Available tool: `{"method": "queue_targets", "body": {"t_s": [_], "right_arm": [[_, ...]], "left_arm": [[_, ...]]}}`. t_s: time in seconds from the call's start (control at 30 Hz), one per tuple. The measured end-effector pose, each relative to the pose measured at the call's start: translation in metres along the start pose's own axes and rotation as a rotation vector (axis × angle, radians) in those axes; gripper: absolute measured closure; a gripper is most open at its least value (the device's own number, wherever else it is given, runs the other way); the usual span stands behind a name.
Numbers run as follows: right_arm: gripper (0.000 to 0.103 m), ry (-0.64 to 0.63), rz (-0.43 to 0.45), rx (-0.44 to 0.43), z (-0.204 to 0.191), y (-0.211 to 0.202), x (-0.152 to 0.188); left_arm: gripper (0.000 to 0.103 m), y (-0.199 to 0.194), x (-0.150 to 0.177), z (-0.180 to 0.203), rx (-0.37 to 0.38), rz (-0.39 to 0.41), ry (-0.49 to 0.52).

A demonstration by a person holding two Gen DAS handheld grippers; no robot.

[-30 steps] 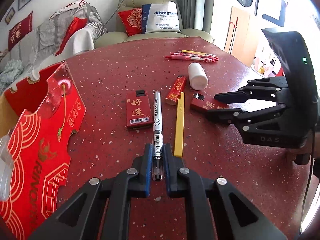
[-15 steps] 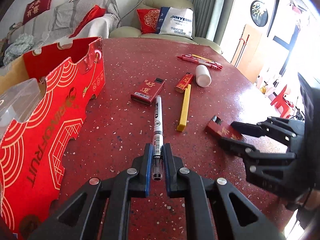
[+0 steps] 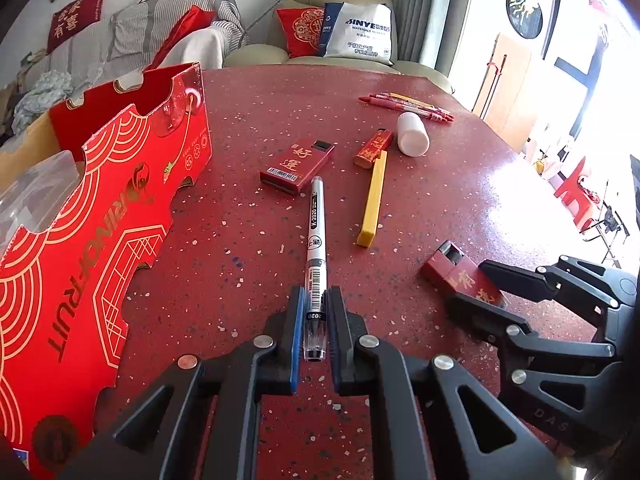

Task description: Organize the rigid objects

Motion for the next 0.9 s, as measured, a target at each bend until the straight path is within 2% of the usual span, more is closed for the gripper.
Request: {"method": "queue_targets", "body": {"t_s": [0.17,0.9], "right_arm": [[0.066,-0.001,0.000,0.002,-0.0004,0.0001,-0.0001],[0.066,-0.002,-0.001,0.004,-0.0008,0.0002,-0.0002]], "left_arm": [[0.091,0.0027,-0.0015,0.0065,-0.047,-0.002,0.024],[0.091,0.0030,-0.0011,0.0063,-0.040,-0.001,0.020]]}}
Point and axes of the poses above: each gripper's, at about its wrist camera, not at the fingertips, and y roughly the way its jaws point, z to its right, x to its underside, the point moved 6 cm from there along y, roughly the way its jaws point, and after that the axes turned 11 degrees about -z, right-handed, at the moved point
